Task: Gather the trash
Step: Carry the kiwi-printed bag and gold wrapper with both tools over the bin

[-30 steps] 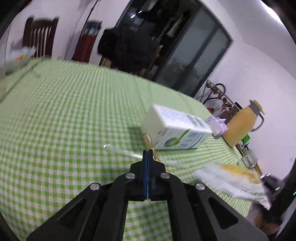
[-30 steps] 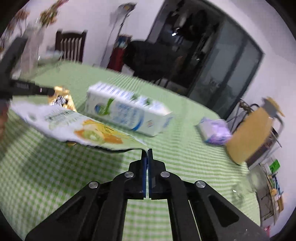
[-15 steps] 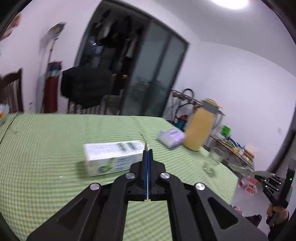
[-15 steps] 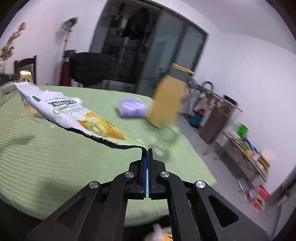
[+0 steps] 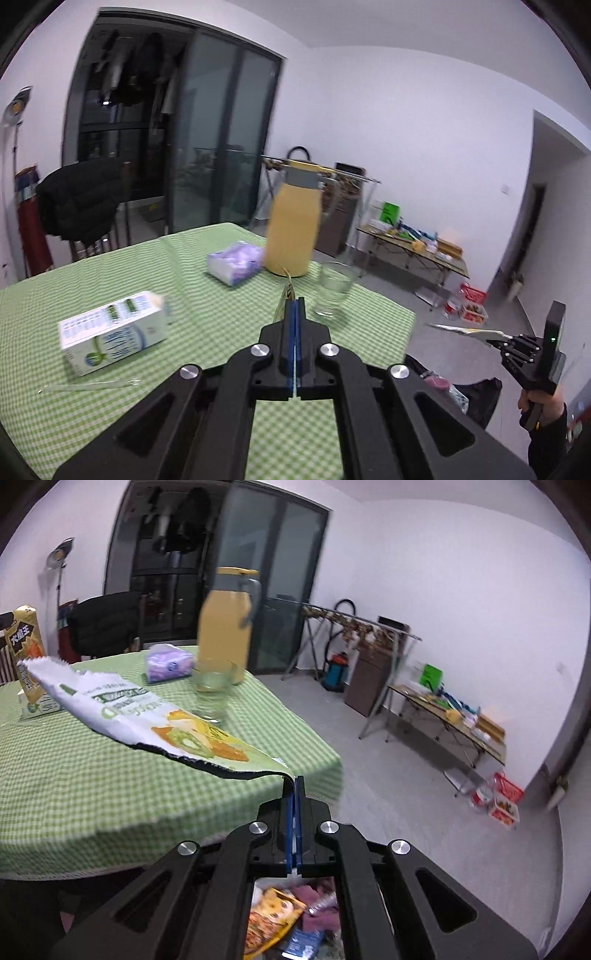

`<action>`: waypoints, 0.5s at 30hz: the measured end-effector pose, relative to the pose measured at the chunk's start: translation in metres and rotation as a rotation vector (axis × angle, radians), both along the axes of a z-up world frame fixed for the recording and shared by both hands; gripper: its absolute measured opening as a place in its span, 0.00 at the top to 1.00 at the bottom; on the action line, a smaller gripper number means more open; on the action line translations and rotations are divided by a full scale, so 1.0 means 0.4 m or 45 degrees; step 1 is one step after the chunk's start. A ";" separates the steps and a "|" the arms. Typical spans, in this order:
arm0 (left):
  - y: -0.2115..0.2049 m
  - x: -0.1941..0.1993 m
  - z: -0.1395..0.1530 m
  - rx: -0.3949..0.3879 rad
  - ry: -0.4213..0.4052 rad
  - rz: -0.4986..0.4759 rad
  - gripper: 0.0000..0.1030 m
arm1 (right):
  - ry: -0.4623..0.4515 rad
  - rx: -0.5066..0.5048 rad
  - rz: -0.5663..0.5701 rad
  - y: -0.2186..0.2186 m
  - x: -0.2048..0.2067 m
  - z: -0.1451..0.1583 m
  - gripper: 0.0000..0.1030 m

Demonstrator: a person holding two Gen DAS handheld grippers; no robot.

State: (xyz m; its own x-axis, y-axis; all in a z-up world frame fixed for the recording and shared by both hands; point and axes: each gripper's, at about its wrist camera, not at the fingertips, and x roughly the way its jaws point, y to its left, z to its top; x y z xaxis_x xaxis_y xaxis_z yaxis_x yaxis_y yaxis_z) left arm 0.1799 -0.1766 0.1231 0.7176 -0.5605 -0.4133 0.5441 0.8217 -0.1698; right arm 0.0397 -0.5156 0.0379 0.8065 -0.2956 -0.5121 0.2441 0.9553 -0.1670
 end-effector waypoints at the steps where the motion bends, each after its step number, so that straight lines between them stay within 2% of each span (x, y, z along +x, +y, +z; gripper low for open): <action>1: -0.027 -0.007 0.003 0.000 0.003 -0.028 1.00 | 0.004 0.007 -0.018 -0.016 -0.007 -0.010 0.99; 9: -0.215 -0.046 -0.009 0.054 0.053 -0.235 1.00 | 0.157 -0.002 -0.058 -0.132 -0.067 -0.103 0.99; 15: -0.362 -0.063 -0.072 0.079 0.124 -0.373 1.00 | 0.266 0.073 -0.152 -0.235 -0.085 -0.210 0.99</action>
State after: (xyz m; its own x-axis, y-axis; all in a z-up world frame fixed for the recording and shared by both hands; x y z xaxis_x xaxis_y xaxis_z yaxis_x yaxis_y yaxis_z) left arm 0.1546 -0.3213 0.0943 0.4845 -0.7095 -0.5117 0.7431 0.6425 -0.1872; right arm 0.0057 -0.6097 -0.0462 0.6424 -0.3478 -0.6829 0.3214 0.9312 -0.1719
